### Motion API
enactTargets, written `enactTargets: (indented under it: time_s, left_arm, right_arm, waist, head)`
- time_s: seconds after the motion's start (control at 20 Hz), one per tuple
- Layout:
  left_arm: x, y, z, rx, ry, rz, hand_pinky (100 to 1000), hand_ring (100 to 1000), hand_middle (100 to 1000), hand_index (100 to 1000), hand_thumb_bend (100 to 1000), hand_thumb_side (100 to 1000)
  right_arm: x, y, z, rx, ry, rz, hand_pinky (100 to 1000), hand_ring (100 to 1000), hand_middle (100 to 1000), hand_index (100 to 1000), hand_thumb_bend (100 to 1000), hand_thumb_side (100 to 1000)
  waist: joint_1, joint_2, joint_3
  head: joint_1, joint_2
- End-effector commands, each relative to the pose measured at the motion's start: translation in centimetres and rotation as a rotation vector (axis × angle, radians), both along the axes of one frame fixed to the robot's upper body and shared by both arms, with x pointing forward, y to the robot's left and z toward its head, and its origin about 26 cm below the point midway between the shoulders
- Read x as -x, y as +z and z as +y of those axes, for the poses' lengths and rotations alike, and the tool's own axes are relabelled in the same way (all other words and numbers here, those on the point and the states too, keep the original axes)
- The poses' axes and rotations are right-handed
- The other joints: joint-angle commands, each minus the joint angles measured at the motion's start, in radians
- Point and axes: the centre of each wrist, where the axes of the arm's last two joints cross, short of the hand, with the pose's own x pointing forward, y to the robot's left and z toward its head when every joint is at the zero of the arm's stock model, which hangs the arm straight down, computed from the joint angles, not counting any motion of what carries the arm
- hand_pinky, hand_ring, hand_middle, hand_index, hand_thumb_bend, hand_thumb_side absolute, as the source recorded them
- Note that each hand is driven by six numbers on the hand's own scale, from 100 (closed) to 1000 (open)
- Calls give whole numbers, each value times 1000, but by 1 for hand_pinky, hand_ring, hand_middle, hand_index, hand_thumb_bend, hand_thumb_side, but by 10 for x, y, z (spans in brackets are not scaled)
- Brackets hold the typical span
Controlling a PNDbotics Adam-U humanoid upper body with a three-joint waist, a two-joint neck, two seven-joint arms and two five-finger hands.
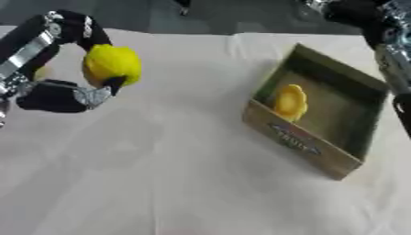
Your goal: Pick up the objects with one hand, pass them to the other hand, and then place them into the box on the other side of the table.
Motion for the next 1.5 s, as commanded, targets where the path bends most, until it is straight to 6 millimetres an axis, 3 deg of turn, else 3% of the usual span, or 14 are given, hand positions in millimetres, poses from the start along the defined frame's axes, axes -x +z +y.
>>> enactTargets:
  time_s: [0.05,0.6,0.95,1.3,1.5]
  left_arm:
    - [1,4,-1,8,-16,-22,633,556,563,539,246,175]
    - [4,3,-2,3,-32,-58,635,557,563,538,256,160]
    - [4,2,-2,7,-27,-66,635,557,562,536,264,154]
    - [4,1,-3,4,-28,-71,636,558,562,536,267,151]
    - [4,2,-3,-4,-27,-74,637,558,562,536,269,150]
  right_arm:
    - [7,22,13,186,58,-47,885,862,798,858,529,302]
    - [-5,41,66,473,236,-66,911,889,825,859,546,344]
    - [-14,42,91,538,317,-38,912,891,828,859,549,349]
    - [-18,43,112,585,364,-16,952,951,851,861,559,338]
    - [-14,46,122,583,389,-35,969,925,845,859,558,340]
  waist:
    - [-4,-23,-1]
    - [-7,-35,-1]
    - [-7,-39,-2]
    - [-7,-42,-2]
    - [-8,-43,-1]
  head:
    - [-11,2]
    - [-25,11]
    - [-29,14]
    - [-26,16]
    - [-25,17]
